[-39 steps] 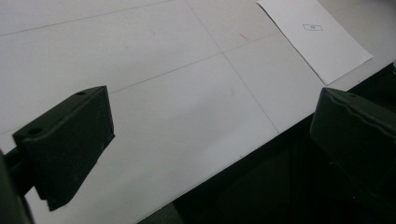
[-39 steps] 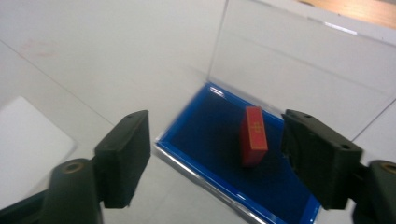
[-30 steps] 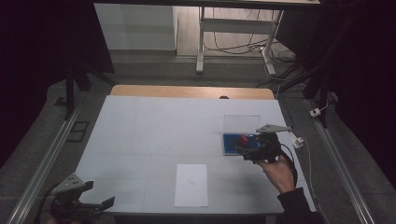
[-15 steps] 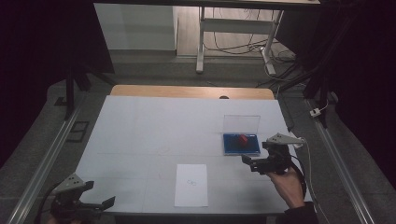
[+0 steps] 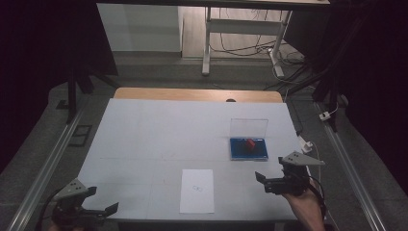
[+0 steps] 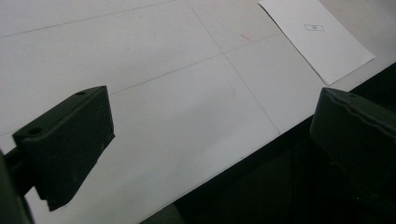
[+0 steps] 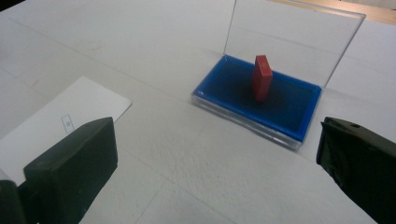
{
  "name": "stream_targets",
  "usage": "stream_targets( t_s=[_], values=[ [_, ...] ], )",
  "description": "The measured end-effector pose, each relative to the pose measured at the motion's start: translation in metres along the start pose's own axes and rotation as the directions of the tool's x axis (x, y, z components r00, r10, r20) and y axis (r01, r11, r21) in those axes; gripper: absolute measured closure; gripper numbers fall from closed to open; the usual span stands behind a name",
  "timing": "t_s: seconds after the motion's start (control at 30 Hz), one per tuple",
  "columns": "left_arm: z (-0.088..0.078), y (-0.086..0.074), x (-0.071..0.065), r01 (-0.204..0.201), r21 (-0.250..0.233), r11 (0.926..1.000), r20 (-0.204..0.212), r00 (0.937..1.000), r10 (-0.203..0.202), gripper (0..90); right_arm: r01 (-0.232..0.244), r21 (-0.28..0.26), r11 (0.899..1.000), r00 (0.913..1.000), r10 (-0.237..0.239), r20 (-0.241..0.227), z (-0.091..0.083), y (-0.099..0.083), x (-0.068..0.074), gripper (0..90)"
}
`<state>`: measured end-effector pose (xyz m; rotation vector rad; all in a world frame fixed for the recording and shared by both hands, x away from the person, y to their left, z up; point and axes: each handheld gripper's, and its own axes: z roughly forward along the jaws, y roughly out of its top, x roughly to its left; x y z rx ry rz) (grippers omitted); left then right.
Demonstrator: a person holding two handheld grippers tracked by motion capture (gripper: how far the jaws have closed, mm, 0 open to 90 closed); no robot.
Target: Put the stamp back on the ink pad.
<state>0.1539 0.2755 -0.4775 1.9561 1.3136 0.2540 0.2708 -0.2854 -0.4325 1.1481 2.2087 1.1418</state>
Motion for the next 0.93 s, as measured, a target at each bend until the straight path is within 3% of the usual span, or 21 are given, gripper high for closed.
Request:
stream_targets(
  t_s=[0.23, 0.57, 0.73, 0.93],
  values=[
    [0.0, 0.0, 0.0, 0.0, 0.001, 1.0, -0.002, 1.0, 0.0, 0.0, -0.023, 0.01, 1.0, 0.9996, 0.022, 0.019, -0.012, -0.015, 0.002, 0.0],
    [0.0, 0.0, 0.0, 0.0, 0.001, 1.0, -0.002, 1.0, 0.0, 0.0, -0.041, 0.081, 0.996, 0.9982, 0.037, 0.046, -0.022, -0.037, 0.008, 0.0],
    [0.0, 0.0, 0.0, -0.001, 0.001, 1.0, -0.001, 1.0, 0.001, 0.0, -0.069, 0.135, 0.988, 0.9974, 0.066, 0.029, -0.019, -0.046, 0.005, 0.0],
    [0.0, 0.0, 0.0, 0.0, 0.0, 1.0, 0.0, 1.0, 0.0, 0.0, -0.071, 0.139, 0.988, 0.9971, 0.067, 0.036, -0.018, -0.046, 0.005, 0.0]
  ],
)
